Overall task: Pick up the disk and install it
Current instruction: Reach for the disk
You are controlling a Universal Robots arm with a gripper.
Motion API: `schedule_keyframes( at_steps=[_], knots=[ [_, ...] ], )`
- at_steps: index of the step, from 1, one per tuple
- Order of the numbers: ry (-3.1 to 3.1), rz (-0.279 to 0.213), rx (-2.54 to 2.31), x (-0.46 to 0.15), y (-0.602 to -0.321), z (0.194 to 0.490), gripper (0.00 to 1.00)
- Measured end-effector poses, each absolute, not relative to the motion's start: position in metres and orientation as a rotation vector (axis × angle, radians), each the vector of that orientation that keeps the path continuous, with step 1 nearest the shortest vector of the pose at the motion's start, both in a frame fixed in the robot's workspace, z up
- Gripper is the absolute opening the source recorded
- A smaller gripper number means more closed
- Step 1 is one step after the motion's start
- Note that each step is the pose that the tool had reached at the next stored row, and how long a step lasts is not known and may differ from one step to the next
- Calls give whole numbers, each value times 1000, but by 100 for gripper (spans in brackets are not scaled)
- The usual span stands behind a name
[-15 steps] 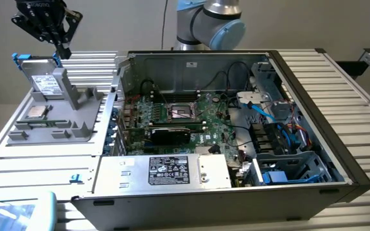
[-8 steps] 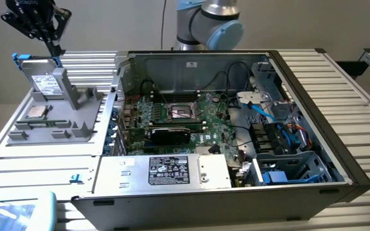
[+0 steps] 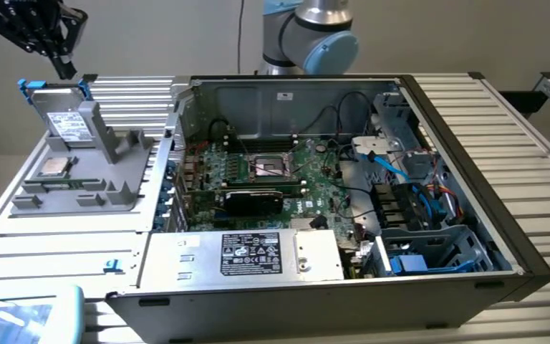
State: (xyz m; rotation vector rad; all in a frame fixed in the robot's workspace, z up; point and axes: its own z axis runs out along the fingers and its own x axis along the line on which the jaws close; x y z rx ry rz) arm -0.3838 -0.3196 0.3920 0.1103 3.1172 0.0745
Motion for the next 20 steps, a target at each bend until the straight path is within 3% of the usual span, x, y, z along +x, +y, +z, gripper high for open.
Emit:
schedule_keyframes(
  at_steps=[20],
  knots=[
    [3117,75,110,-449,-273,390,11]
  ],
)
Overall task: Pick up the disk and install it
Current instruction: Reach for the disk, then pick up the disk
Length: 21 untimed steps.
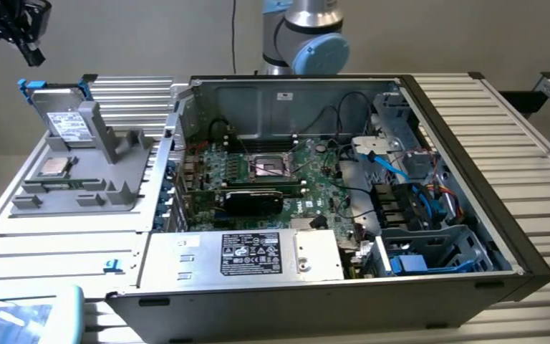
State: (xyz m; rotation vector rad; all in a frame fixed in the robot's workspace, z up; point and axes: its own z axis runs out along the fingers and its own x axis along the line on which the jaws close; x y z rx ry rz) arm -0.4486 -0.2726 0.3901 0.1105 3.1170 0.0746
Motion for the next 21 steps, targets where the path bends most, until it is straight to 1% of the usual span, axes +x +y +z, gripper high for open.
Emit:
schedule_keyframes(
  at_steps=[6,16,21],
  knots=[
    [3117,74,110,-465,-255,389,11],
    [3118,75,102,-478,-243,388,11],
    [3118,75,102,-478,-243,388,11]
  ],
)
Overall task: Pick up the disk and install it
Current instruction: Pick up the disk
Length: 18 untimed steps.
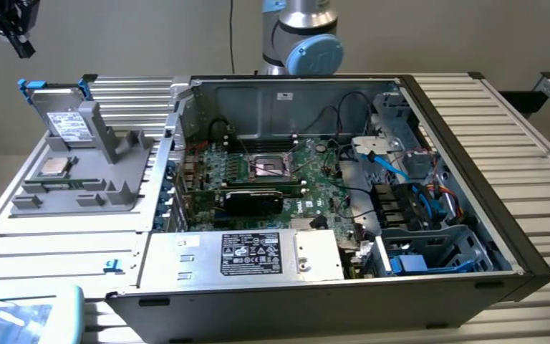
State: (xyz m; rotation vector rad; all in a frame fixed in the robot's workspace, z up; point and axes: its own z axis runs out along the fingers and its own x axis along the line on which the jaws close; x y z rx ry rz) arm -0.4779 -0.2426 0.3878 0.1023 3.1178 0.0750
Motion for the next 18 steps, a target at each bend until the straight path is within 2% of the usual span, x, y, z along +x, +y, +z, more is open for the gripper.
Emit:
schedule_keyframes(
  at_steps=[18],
  knots=[
    [3121,76,-36,-478,-242,388,11]
  ],
)
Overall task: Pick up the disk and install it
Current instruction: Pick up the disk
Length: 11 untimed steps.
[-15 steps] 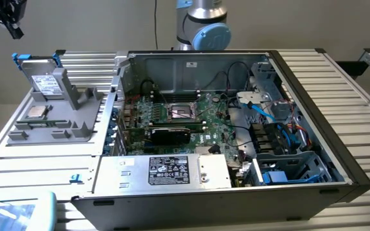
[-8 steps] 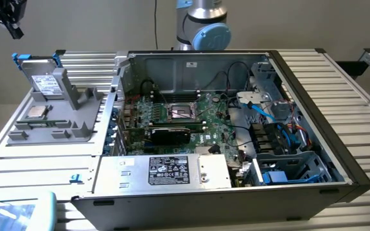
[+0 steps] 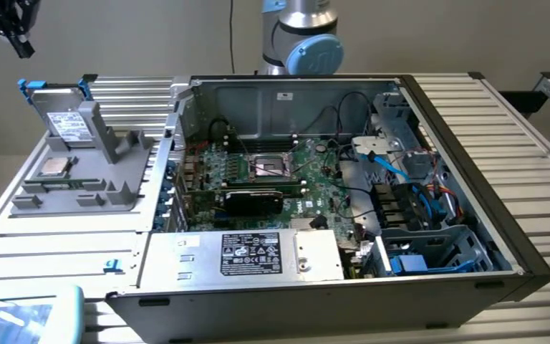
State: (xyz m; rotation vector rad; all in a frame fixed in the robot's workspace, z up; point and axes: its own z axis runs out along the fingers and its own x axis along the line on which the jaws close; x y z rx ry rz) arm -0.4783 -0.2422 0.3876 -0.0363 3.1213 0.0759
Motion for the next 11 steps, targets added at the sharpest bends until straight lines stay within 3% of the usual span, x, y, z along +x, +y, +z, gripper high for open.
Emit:
schedule_keyframes(
  at_steps=[11],
  knots=[
    [3107,79,-349,-478,-242,387,11]
  ],
)
